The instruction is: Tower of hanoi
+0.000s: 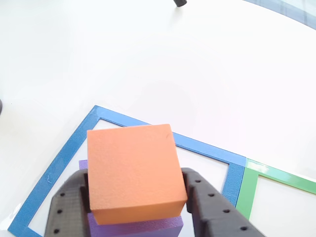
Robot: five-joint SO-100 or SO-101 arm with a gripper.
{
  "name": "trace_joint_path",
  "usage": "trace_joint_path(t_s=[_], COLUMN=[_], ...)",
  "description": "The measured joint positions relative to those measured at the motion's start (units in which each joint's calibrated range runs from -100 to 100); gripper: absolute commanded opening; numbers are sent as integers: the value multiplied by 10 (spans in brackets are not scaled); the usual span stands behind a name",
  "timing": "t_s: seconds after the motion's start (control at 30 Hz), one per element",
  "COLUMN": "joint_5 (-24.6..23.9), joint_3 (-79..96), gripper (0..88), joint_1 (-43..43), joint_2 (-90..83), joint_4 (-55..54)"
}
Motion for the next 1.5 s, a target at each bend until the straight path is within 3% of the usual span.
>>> trace_joint_path(t_s=[0.27,0.43,0.87,1.2,1.27,1.5], joint_5=[0,0,-2,0,0,0], joint_3=[0,0,0,2,0,-11], gripper=[84,188,274,282,259,23], joint_1=[-5,-5,-5,-6,-7,37], joint_2=[0,6,16,-47,-94,-319], joint_4=[-3,-13,-31,-3,38,297])
